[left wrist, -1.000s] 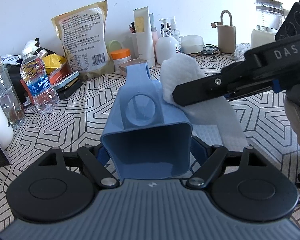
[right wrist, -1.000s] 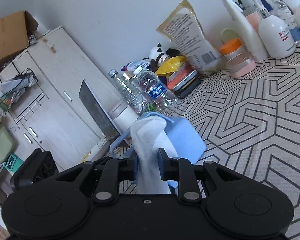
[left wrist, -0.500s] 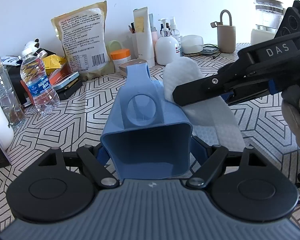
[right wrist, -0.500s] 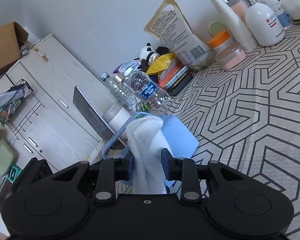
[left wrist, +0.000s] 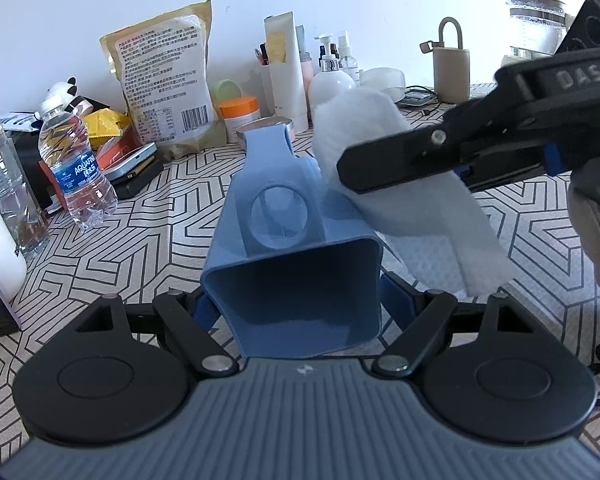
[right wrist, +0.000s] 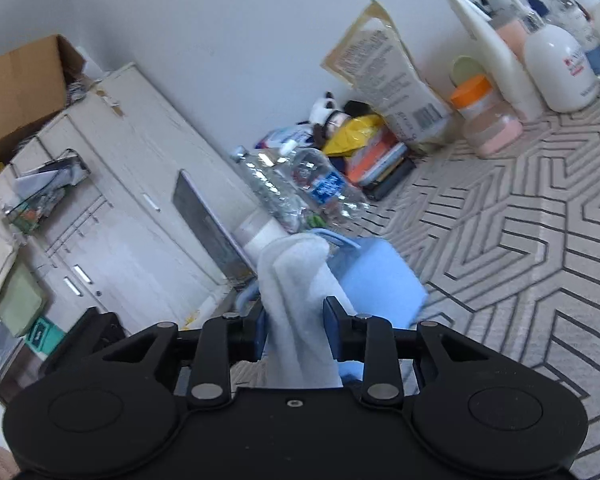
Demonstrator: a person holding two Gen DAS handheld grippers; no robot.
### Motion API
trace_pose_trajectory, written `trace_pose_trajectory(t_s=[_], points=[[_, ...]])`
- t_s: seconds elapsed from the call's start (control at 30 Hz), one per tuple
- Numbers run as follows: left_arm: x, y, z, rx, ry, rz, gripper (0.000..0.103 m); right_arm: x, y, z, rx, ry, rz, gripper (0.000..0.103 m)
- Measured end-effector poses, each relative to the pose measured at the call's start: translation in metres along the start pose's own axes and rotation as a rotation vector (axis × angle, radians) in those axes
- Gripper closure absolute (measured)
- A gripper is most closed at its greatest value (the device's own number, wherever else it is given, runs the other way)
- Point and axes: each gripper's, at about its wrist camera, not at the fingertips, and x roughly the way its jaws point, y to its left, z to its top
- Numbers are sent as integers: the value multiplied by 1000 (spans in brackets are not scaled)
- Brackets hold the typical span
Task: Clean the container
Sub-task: 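Rub the wipe down the container's wall beside the handle with the right tool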
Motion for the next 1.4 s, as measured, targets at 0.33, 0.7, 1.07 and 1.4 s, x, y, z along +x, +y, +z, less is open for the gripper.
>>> trace_pose_trajectory(t_s=[0.33,0.7,1.07,1.4], points=[[-3,-2,-1,3,-6,-1,22,0,-12,0,65,-9,-36,63],[-2,-1,-1,2,-5,-2,22,-2,-12,0,44,-1,-113,83],[-2,-1,-1,4,-5,-1,22,-7,0,3,11,-46,47,93],[1,-1,-1,16,-4,-4,22,1,12,4,-48,-16,72,92]])
